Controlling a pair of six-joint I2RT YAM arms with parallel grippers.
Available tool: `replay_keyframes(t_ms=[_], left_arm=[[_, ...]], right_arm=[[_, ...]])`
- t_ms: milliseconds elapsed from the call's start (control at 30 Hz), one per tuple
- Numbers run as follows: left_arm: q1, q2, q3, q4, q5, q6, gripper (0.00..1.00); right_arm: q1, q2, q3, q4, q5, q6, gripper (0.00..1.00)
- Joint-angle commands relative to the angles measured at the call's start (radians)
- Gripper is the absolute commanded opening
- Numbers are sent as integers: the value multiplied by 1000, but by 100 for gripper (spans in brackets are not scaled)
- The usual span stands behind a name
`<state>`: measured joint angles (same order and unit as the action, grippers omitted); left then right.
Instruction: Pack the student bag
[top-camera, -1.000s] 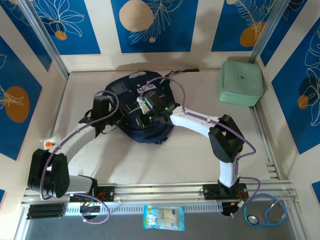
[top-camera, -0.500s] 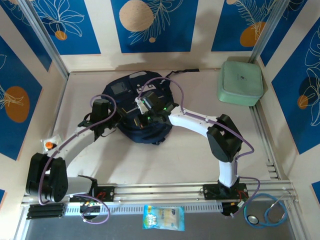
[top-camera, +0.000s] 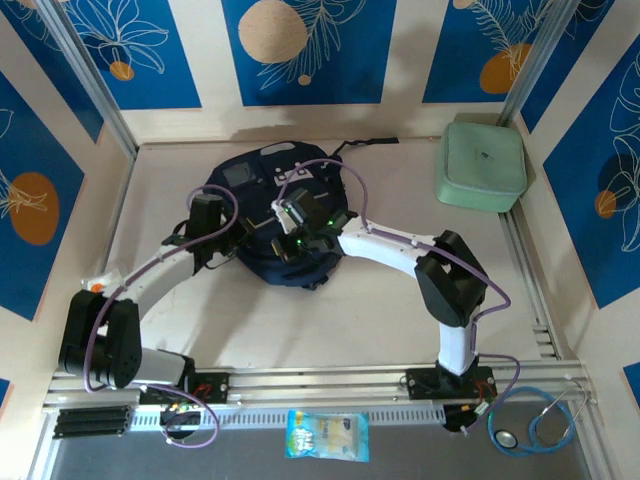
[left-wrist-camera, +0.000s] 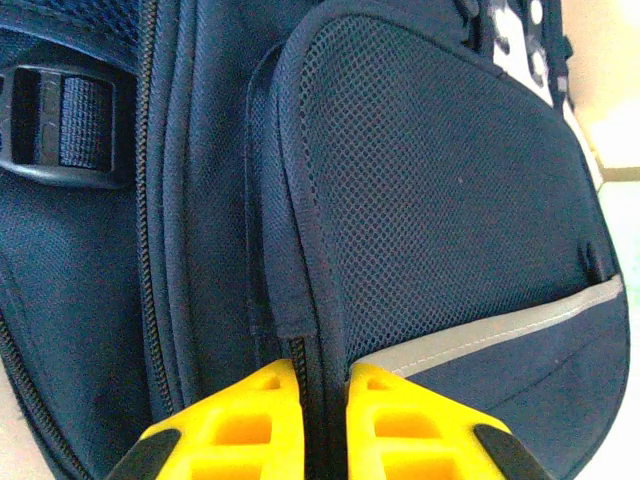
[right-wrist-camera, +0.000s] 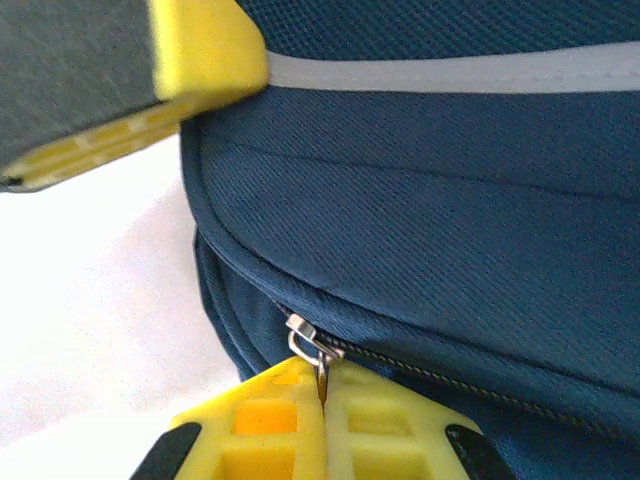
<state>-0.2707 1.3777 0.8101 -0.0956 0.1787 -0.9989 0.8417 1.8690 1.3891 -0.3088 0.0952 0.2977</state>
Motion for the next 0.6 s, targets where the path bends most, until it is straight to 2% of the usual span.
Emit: replay_keyframes(t_ms=[0, 167, 267, 433, 567], left_arm=[[4, 3, 41, -11, -24, 62, 6], [3, 6, 22, 14, -8, 63, 0], [4, 6, 15, 22, 1, 61, 0], [4, 9, 21, 16, 15, 75, 0], [4, 25, 41, 13, 26, 98, 0]], right_arm=[[-30, -84, -63, -46, 69, -46, 0], [-150, -106, -94, -98, 130, 7, 0], [-205, -96, -82, -146, 167, 38, 0], [-243, -86, -53, -210, 259, 110, 0], [-223, -74, -19, -263, 275, 101, 0]])
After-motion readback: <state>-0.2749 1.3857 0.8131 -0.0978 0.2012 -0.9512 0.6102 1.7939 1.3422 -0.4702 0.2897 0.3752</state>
